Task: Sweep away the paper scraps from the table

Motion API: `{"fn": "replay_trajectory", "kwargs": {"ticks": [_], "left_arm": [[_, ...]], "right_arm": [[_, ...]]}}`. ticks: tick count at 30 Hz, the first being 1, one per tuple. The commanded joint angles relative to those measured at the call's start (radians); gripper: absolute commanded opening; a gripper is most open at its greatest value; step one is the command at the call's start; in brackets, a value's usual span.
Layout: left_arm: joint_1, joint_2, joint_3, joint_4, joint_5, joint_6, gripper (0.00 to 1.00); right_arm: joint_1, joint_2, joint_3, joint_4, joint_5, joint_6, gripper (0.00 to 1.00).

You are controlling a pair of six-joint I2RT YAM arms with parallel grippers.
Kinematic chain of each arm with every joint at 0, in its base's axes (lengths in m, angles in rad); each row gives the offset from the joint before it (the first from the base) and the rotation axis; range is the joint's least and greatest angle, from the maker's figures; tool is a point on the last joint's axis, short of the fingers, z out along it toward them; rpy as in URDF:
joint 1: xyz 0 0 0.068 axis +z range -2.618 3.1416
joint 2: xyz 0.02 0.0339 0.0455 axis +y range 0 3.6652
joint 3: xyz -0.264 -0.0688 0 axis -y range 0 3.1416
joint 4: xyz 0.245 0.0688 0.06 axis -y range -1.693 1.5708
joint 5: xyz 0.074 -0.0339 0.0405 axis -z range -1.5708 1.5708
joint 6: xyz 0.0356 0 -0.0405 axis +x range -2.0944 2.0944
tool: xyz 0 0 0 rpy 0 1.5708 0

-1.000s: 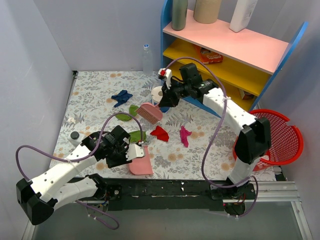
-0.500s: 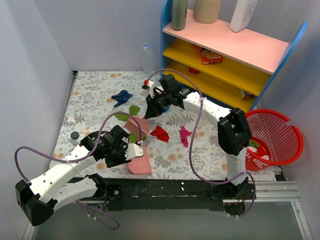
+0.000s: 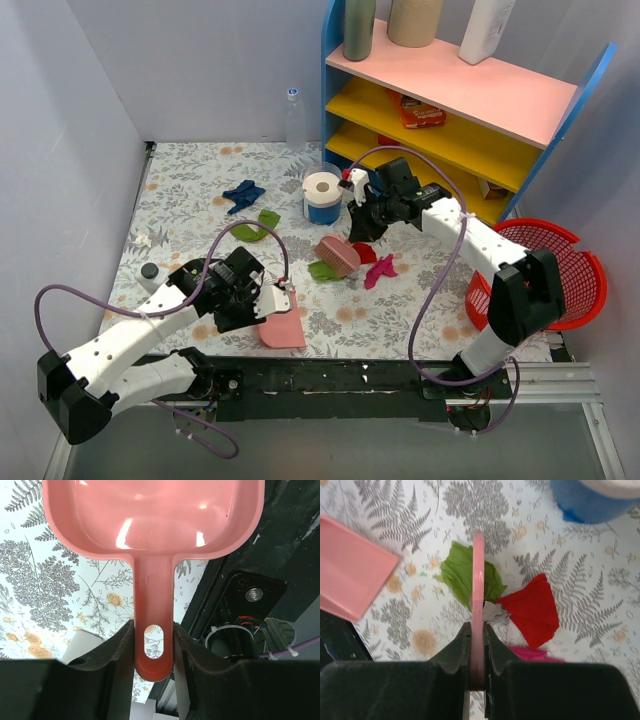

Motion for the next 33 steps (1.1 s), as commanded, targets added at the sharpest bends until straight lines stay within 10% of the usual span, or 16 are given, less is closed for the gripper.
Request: {"fn": "replay_trajectory", "kwargs": {"ticks": [1, 8, 24, 33], "left_arm": [[0.006, 0.029, -0.001, 0.064, -0.028, 0.005, 0.00], [0.006, 0.076, -0.017, 0.170, 0.009, -0.040, 0.00], [0.006, 0.320, 0.098, 0.213, 0.061, -0.133, 0.00], [0.006, 0.449, 0.170, 0.239, 0.087, -0.114, 0.00]], "right_arm": [[0.006, -0.105, -0.038, -0.178, 0.068, -0.259, 0.01], [0.003, -0.230, 0.096, -0.324, 0.011, -0.333, 0.01], [-0.005, -0.249, 0.045, -0.239, 0.781, -0.217, 0.01], [-0.005, -0.239, -0.074, -0.330, 0.739, -0.207, 0.01]]}}
